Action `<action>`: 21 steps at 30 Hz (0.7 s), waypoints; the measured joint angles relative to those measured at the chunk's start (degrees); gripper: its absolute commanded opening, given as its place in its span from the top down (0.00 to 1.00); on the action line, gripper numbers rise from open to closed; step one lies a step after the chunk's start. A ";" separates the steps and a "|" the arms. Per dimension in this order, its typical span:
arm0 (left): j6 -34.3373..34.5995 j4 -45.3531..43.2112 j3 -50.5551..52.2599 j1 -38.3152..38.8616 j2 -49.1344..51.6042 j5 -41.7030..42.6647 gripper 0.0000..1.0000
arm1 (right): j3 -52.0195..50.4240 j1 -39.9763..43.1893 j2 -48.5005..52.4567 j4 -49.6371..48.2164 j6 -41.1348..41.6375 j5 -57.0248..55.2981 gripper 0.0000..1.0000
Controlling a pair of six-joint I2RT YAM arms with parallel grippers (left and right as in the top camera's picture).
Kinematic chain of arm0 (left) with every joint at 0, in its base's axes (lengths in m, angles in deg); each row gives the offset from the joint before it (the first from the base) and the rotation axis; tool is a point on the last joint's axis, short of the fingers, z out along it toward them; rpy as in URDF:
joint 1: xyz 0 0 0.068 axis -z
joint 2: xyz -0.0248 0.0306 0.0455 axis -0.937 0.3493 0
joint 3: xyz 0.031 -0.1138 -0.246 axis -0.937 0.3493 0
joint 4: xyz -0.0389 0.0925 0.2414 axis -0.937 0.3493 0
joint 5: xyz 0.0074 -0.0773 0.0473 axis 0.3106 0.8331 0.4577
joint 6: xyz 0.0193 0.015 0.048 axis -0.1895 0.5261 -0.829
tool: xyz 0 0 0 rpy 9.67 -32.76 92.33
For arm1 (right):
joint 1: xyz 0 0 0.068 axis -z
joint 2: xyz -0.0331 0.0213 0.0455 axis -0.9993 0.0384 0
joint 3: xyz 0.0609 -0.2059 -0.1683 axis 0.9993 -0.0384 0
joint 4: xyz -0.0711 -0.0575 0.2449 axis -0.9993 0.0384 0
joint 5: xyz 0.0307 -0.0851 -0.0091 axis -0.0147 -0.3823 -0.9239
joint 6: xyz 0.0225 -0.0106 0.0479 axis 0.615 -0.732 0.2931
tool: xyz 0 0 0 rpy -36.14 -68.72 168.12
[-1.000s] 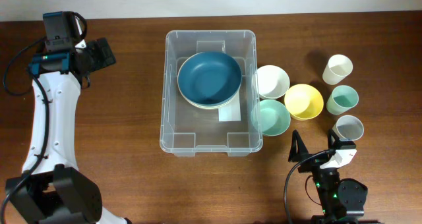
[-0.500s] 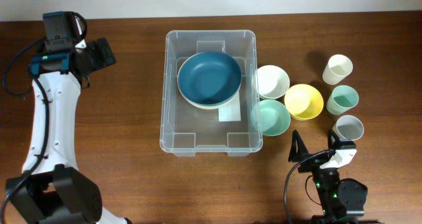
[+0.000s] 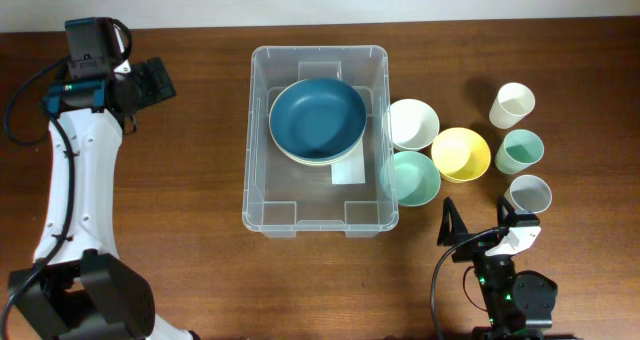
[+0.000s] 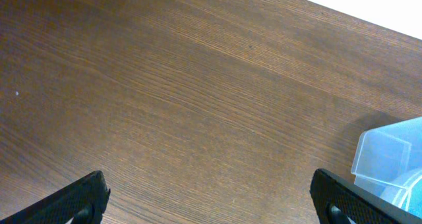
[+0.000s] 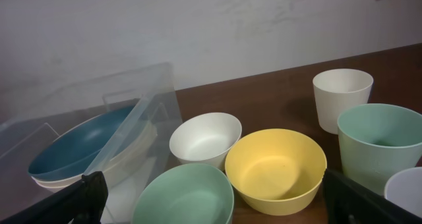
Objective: Pack container
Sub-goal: 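Move the right gripper over the mint bowl beside the container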
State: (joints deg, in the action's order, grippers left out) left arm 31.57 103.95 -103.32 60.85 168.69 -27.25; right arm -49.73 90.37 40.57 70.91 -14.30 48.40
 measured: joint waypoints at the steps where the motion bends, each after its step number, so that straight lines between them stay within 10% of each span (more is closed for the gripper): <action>1: 0.00 0.00 0.00 0.00 0.00 0.00 0.00 | 0.00 0.00 0.00 0.00 0.00 0.00 0.01; 21: 0.00 0.00 0.00 0.00 0.00 0.00 0.00 | 2.45 0.00 1.07 1.49 -0.02 0.22 0.01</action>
State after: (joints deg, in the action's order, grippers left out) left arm 31.57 103.95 -103.32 60.85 168.69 -27.25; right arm -47.28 90.37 41.64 72.40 -14.32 48.61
